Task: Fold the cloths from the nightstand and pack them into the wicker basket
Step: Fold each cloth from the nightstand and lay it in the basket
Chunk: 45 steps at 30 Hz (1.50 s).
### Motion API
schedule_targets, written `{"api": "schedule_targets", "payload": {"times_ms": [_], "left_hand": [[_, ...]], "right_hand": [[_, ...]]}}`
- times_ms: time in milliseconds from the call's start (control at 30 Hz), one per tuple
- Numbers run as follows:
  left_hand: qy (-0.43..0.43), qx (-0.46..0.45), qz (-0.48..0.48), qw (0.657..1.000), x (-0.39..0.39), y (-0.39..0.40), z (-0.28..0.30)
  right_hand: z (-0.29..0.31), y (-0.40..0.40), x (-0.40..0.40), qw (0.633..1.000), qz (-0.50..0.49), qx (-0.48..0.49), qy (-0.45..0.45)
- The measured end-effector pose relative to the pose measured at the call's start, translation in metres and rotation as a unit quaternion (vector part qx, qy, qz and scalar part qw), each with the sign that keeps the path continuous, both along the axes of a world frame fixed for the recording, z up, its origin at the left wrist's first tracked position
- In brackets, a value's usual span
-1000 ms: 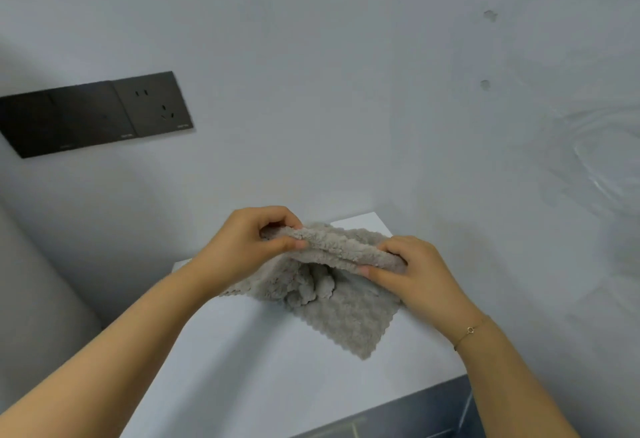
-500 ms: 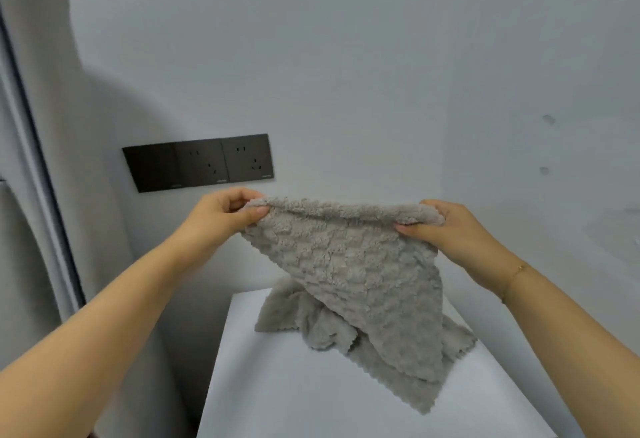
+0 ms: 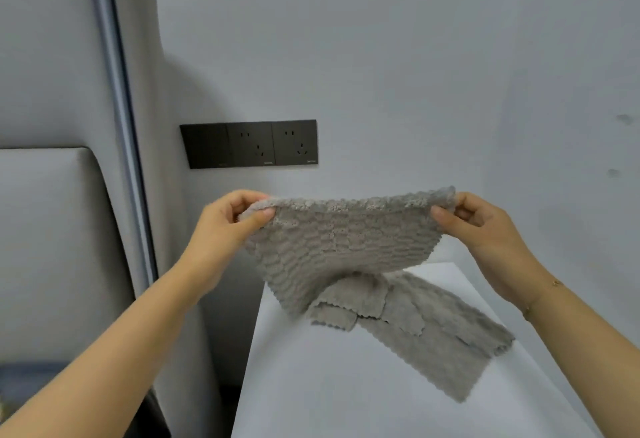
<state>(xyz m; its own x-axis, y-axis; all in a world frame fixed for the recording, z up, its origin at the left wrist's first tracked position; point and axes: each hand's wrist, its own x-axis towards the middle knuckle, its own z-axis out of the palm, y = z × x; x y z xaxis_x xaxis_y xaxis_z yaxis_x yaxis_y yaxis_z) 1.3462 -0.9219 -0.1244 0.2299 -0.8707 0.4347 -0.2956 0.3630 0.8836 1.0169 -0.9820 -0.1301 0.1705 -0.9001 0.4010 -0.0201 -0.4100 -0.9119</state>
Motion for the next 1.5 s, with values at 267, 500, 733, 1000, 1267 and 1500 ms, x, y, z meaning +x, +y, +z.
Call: {"api": "schedule_targets", "payload": {"times_ms": [267, 500, 733, 1000, 1267, 1500], "left_hand": [[-0.085, 0.213, -0.183, 0.956, 0.001, 0.069, -0.102], [-0.167, 0.316, -0.251, 0.9, -0.009, 0.087, -0.133], [-0.091, 0.351, -0.348, 0.865, -0.015, 0.09, -0.125], [-0.161, 0.272, -0.103, 0.943, -0.003, 0.037, -0.133], [-0.255, 0.25, 0.023, 0.934, 0.003, 0.01, -0.17], [-0.28, 0.234, 0.065, 0.929, 0.005, 0.0, -0.174]], "right_hand": [[-0.105, 0.046, -0.032, 0.965, 0.134, 0.206, 0.089], [-0.134, 0.055, -0.043, 0.931, 0.193, 0.253, 0.179], [-0.131, 0.054, -0.05, 0.922, 0.201, 0.285, 0.166], [-0.139, 0.022, -0.018, 0.969, -0.018, 0.222, 0.11], [-0.167, -0.016, -0.007, 0.934, -0.093, 0.037, 0.342], [-0.172, -0.02, -0.004, 0.928, -0.127, 0.001, 0.35]]}}
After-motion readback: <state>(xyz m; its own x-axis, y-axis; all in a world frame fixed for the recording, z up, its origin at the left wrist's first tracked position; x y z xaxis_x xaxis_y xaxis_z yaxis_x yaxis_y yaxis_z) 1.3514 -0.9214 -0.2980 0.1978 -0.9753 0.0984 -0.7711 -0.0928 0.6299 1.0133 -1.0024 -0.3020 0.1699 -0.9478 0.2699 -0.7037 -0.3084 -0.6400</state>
